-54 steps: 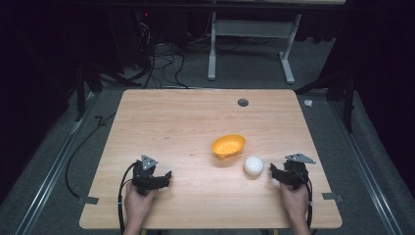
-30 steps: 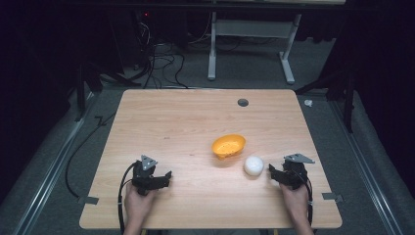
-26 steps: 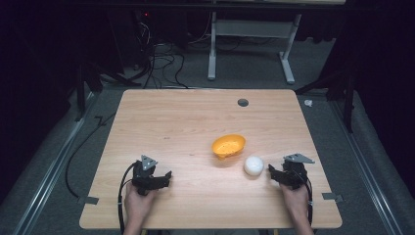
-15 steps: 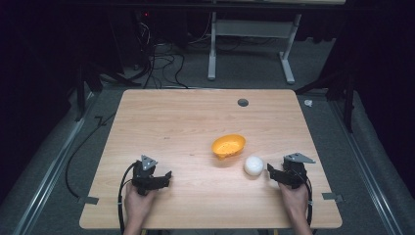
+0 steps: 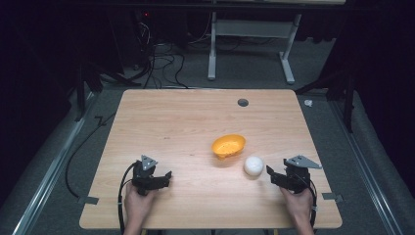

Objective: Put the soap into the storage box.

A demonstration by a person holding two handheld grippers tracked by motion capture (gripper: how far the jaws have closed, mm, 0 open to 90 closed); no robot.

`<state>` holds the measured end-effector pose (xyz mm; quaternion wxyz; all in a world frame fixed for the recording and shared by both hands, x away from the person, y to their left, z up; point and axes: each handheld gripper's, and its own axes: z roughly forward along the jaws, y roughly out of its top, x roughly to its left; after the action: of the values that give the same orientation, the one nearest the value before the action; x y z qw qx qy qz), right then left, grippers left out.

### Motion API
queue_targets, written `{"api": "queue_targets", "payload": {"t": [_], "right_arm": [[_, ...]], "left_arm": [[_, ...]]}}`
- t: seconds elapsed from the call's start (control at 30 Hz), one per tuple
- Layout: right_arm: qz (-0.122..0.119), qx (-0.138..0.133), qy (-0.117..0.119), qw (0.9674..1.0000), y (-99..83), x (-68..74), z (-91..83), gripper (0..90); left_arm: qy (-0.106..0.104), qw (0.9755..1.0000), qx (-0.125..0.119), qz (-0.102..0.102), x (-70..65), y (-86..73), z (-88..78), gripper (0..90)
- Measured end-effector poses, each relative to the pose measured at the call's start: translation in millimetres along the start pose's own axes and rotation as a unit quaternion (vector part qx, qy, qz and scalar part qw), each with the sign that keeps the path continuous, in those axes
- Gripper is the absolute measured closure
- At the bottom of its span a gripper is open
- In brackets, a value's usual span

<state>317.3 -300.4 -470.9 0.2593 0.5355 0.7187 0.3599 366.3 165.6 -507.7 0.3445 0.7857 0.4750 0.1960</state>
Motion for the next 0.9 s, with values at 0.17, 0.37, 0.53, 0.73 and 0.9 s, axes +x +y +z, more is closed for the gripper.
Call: {"api": "queue_targets", "payload": {"t": [0.17, 0.37, 0.53, 0.73, 0.9], "right_arm": [[-0.005, -0.005, 0.02, 0.9998, 3.7, 8.5, -3.6, 25.9], [-0.024, -0.002, 0.044, 0.9987, 9.0, 24.3, 5.6, 21.0], [-0.033, 0.002, 0.048, 0.9983, 13.2, 32.5, 11.9, 19.0], [-0.044, 0.011, 0.048, 0.9978, 17.4, 39.7, 22.8, 17.7], [-0.045, 0.022, 0.044, 0.9978, 18.5, 42.6, 32.5, 16.4]], "left_arm": [[0.0, 1.0, 0.0, 0.0, 0.0, 0.0, 0.0, 15.4], [0.0, 1.0, 0.0, 0.0, 0.0, 0.0, 0.0, 15.4], [0.0, 1.0, 0.0, 0.0, 0.0, 0.0, 0.0, 15.4], [0.0, 1.0, 0.0, 0.0, 0.0, 0.0, 0.0, 15.4], [0.0, 1.0, 0.0, 0.0, 0.0, 0.0, 0.0, 15.4]]}}
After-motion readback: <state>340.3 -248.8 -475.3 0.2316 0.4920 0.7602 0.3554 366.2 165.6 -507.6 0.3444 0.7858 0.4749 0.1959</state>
